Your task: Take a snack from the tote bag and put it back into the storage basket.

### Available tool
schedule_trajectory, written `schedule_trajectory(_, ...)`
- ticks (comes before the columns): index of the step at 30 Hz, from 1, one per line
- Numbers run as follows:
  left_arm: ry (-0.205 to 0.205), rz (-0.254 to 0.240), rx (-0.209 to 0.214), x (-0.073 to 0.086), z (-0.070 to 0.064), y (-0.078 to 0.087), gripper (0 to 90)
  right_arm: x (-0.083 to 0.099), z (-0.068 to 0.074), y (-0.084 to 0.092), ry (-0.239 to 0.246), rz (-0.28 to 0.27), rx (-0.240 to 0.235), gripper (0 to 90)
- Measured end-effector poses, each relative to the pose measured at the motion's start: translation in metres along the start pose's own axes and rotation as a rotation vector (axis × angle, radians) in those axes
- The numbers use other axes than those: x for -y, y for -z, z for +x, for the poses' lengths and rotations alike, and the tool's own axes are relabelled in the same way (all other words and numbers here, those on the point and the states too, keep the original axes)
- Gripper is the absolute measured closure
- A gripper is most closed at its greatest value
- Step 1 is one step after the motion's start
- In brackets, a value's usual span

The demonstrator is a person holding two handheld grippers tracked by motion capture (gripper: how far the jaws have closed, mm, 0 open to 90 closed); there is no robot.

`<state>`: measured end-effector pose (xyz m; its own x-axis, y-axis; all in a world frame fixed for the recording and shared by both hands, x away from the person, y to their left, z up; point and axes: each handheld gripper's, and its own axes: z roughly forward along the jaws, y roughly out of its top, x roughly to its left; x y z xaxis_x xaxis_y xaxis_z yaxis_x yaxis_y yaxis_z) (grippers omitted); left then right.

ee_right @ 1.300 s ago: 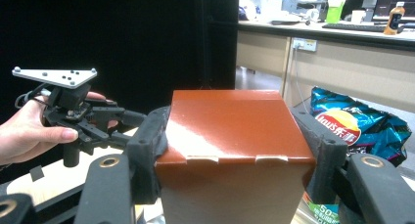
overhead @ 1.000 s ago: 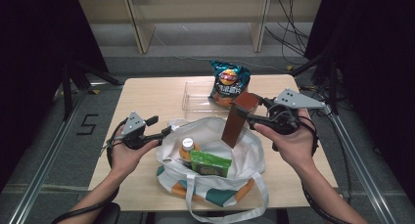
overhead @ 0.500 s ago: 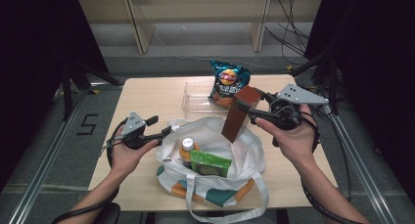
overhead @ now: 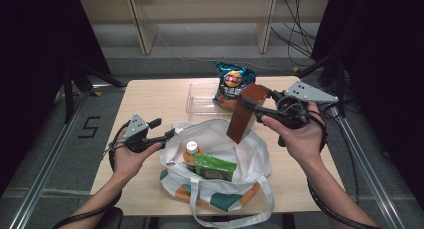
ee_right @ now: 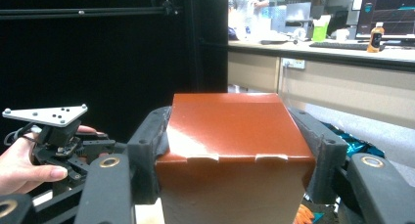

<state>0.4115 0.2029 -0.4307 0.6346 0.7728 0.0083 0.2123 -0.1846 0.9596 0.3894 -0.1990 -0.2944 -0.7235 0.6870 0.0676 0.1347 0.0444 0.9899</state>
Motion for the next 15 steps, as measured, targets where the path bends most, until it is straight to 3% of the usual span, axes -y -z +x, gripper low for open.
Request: schedule_trajectory(15,0.0,-0.002,-0.001,-0.0002,0.0,0.0005,33.8,-0.01,-0.0019,-0.0001,0.0,-0.027,0.005,39.8)
